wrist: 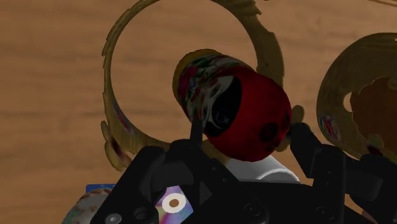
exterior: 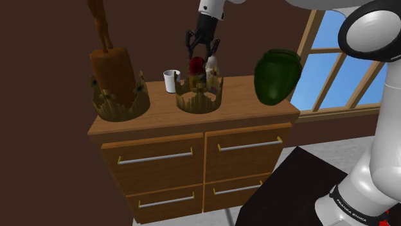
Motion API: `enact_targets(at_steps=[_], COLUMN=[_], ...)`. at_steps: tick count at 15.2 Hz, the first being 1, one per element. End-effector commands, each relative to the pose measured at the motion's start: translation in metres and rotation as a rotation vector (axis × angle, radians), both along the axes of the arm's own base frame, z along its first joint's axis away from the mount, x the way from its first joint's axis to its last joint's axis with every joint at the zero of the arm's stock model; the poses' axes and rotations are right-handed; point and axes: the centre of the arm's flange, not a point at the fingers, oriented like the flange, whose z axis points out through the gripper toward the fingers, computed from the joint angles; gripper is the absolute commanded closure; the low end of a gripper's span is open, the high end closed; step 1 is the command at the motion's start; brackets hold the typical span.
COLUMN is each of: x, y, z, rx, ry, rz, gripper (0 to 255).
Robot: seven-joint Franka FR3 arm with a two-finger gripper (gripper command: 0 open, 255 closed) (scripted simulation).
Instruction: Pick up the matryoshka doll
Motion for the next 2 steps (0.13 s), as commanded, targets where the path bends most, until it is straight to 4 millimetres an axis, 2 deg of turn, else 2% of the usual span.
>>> enact_targets(at_steps=[1, 2], x=[-0.0004, -0.0004], y=[0.0013, 0.0013], z=[0.0066, 0.0066], rx=[0.0, 0.0], ry=[0.0, 0.0], rz=[0.0, 0.0], gripper=[255, 255])
